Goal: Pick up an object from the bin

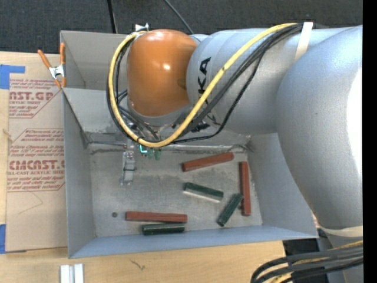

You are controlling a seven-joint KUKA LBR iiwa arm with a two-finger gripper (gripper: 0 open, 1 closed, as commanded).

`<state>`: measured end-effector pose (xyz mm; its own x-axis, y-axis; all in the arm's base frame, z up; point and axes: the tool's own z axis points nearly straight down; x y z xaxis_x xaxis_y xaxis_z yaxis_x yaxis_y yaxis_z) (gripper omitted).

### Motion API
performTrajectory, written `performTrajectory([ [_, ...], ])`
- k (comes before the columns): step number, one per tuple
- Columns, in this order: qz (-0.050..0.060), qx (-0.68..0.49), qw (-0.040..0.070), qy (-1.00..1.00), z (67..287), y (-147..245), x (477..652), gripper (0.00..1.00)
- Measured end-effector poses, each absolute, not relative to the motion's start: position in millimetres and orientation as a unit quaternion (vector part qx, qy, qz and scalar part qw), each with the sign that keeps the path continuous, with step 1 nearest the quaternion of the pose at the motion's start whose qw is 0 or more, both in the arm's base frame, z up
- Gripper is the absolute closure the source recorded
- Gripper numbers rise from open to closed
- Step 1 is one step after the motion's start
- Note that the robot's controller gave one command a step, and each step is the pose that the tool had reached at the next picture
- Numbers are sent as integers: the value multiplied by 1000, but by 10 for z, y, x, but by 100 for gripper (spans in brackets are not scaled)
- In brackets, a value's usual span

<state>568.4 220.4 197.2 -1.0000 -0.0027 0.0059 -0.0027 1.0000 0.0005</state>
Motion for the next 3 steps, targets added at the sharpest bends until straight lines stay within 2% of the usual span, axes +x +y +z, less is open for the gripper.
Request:
performTrajectory([
  [1,-1,1,-1,-1000,2013,2195,5704,0],
  [2,-2,24,-5,-1000,1638,2013,5575,0],
  [3,1,-11,4,-1000,1383,1825,5370,0],
])
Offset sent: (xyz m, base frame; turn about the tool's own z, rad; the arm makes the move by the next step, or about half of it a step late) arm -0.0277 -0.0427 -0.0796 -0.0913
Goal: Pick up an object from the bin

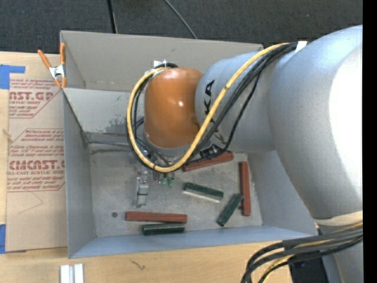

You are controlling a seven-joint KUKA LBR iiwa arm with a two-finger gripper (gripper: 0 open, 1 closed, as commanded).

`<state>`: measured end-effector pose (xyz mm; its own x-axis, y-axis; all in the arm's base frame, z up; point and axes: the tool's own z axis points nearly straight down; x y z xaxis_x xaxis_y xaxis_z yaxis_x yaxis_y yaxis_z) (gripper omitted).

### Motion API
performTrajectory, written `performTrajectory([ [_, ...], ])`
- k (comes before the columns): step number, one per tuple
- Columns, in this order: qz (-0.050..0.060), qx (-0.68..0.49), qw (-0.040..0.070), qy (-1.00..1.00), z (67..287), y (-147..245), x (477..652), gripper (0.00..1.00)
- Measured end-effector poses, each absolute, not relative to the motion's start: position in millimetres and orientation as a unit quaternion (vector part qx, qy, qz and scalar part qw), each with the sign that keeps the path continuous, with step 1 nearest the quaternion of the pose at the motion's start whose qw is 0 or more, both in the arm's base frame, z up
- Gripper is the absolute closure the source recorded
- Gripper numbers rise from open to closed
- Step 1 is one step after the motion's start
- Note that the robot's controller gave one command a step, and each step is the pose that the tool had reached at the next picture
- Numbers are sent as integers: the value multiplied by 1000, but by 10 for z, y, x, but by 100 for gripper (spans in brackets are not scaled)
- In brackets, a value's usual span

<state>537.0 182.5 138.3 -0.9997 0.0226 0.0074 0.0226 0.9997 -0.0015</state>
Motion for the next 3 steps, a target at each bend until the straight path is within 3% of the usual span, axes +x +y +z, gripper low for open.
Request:
performTrajectory([
  [1,-1,-106,0,-994,1418,1781,5248,0],
  [2,0,57,1,-998,983,1854,4952,100],
  [3,-1,57,0,-998,984,1854,4953,0],
])
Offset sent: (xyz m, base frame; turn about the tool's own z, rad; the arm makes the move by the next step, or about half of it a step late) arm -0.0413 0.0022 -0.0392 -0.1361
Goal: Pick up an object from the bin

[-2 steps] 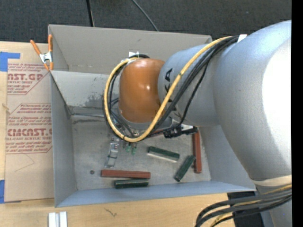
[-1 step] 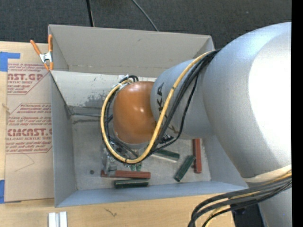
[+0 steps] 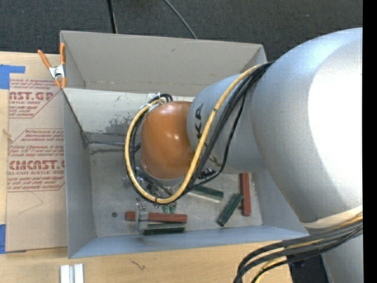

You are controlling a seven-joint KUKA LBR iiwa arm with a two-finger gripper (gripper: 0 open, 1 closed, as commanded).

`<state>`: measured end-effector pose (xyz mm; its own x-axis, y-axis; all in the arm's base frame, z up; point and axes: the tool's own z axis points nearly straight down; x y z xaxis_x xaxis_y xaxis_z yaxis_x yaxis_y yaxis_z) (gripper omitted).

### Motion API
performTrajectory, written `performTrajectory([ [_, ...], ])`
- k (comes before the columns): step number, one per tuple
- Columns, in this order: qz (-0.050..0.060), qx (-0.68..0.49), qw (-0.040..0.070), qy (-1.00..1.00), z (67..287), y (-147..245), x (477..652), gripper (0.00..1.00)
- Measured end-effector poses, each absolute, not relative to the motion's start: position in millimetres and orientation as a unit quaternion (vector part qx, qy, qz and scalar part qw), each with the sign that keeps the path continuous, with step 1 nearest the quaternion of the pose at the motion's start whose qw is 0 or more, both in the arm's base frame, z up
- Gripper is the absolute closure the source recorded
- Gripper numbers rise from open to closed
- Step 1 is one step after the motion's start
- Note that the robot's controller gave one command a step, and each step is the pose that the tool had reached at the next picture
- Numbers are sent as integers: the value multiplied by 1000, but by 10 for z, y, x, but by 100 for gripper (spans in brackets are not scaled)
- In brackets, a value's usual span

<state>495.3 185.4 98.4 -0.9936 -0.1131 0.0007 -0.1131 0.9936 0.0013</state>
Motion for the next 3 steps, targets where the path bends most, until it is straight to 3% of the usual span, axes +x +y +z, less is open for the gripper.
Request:
performTrajectory([
  [1,-1,57,0,-998,984,1853,4953,0],
  [2,0,97,1,-995,748,1493,4811,100],
  [3,0,97,1,-995,748,1493,4811,100],
])
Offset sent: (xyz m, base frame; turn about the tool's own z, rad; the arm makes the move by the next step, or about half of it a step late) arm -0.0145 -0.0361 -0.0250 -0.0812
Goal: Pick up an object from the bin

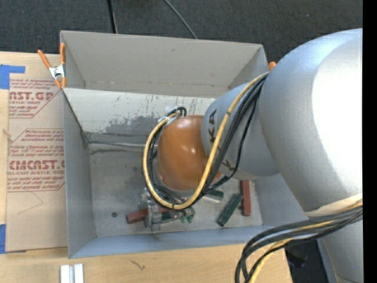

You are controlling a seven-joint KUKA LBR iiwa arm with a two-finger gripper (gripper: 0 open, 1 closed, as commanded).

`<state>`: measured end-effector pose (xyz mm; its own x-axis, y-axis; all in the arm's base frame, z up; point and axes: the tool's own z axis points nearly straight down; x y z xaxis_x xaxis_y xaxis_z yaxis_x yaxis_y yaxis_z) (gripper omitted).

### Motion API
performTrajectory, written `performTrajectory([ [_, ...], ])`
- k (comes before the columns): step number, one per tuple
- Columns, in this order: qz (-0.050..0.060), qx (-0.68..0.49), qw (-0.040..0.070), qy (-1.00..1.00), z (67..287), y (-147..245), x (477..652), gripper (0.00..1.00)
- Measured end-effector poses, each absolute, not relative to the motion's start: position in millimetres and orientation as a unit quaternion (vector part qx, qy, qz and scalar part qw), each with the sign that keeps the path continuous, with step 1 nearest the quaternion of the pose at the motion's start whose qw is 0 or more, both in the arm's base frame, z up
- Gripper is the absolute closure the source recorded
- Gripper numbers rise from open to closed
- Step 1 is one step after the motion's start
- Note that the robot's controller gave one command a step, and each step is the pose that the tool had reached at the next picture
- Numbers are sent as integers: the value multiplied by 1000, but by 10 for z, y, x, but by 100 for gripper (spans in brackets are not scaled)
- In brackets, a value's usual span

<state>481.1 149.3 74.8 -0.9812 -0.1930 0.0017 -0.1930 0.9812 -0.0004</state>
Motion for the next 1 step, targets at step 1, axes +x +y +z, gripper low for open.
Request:
performTrajectory([
  [1,0,85,-3,-996,2517,1383,5197,100],
])
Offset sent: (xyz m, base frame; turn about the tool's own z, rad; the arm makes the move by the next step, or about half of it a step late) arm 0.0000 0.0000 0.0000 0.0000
